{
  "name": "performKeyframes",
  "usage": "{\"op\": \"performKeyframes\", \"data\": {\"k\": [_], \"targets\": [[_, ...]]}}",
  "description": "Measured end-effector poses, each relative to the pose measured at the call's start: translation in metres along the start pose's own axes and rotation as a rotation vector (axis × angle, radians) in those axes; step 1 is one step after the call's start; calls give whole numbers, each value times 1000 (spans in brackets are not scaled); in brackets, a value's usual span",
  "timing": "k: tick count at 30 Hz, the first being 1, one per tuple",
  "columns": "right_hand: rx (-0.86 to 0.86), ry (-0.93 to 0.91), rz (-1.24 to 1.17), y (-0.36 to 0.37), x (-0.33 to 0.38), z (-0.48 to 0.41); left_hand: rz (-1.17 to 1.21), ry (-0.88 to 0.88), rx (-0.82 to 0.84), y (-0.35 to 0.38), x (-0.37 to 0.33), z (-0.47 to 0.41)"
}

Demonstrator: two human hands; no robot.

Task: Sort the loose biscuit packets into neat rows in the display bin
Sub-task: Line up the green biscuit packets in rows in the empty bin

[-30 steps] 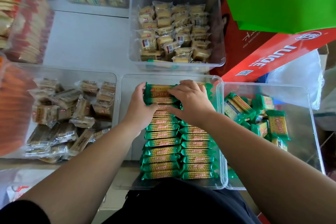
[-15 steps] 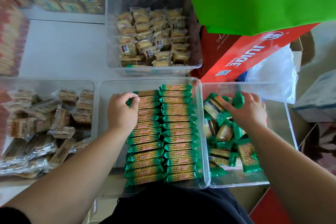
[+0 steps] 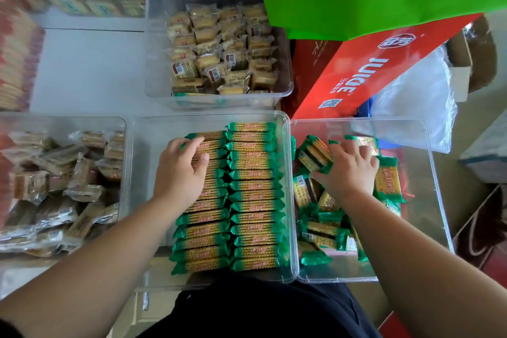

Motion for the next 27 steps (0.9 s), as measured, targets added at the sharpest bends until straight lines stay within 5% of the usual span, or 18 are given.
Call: {"op": "performKeyframes", "data": {"k": [5,9,27], "targets": [[165,-38,-175,6,7,-6,26,1,-37,2,4,0],[80,-35,-313,1,6,3,3,22,-36,4,4,5],[212,-267,-221,24,52,-4,43,-23,57,-2,2,5]]}}
Point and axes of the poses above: each hand's wrist, its own z-axis away from the middle knuckle, its own y-axis out of the palm, x = y × z, the point moved 6 cm from there along -z, towards the middle knuckle, and after that the axes turned 14 degrees about -z, right-handed, at the moved point
